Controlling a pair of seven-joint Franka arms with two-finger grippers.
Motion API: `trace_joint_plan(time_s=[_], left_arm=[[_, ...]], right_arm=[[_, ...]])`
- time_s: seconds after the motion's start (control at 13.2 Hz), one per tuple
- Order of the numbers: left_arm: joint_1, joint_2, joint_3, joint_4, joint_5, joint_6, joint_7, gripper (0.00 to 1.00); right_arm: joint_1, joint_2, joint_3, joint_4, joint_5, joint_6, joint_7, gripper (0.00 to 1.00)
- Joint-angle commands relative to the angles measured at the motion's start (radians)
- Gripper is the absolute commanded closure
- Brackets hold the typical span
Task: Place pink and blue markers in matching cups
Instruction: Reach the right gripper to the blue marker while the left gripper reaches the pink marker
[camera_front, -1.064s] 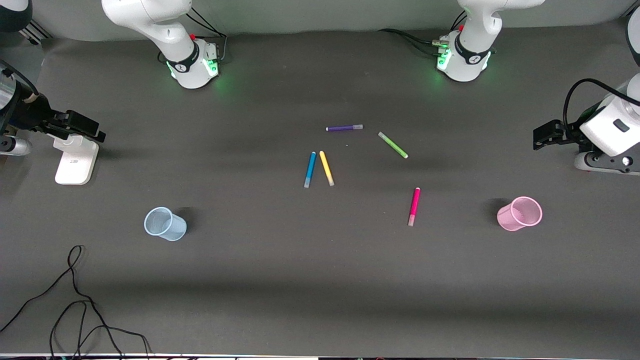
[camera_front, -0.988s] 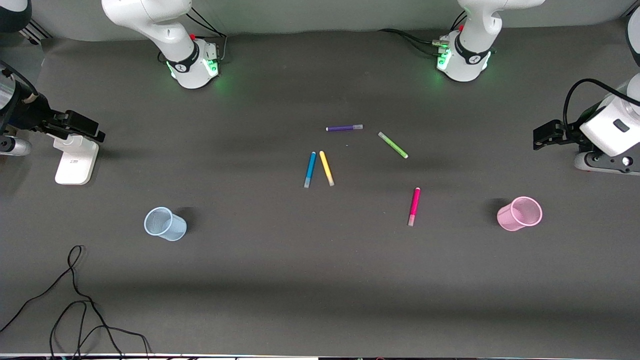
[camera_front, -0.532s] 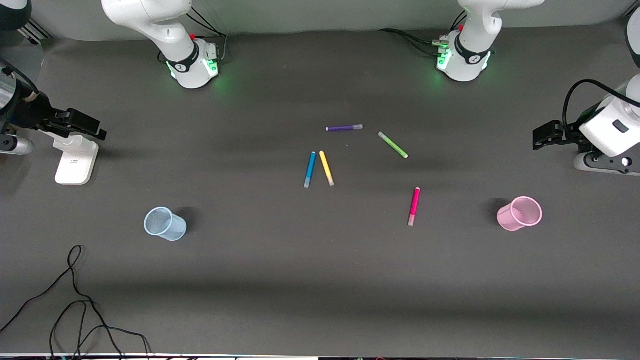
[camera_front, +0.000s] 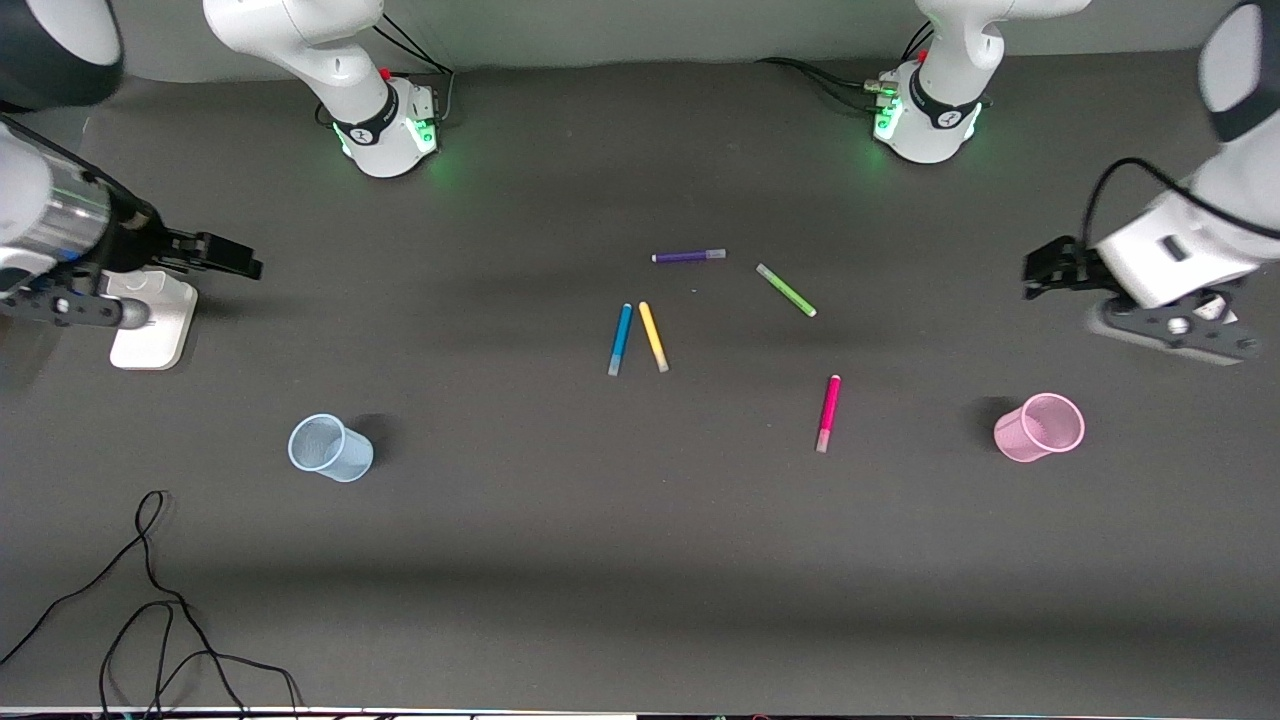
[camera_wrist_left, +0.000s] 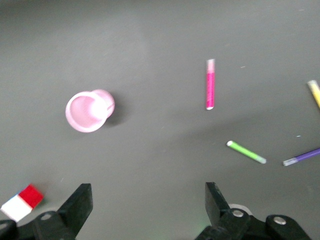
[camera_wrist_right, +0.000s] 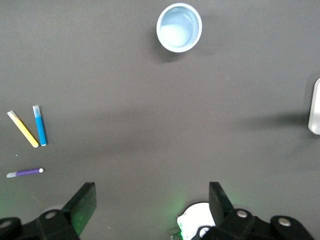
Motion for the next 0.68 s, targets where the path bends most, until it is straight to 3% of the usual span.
trace_joint_plan(time_s=[0.0, 0.15, 0.46, 0.61], left_arm=[[-0.015, 0.059, -0.085, 0.005, -0.01, 0.047, 0.004, 0.0], [-0.027, 0.106, -0.122, 0.003, -0.009, 0.084, -0.037, 0.0], [-0.066, 0.142, -0.122, -0.03, 0.001, 0.171, -0.087, 0.0], [-0.076, 0.174, -0.121, -0.041, 0.005, 0.216, -0.094, 0.0]], right_arm=[[0.056, 0.052, -0.004, 0.041, 0.016, -0.033, 0.119, 0.0], [0.094, 0.098, -0.004, 0.035, 0.037, -0.06, 0.135, 0.0], [0.133, 0.247, -0.004, 0.038, 0.173, -0.036, 0.278, 0.0], [0.172, 0.323, -0.002, 0.035, 0.209, 0.071, 0.339, 0.0]])
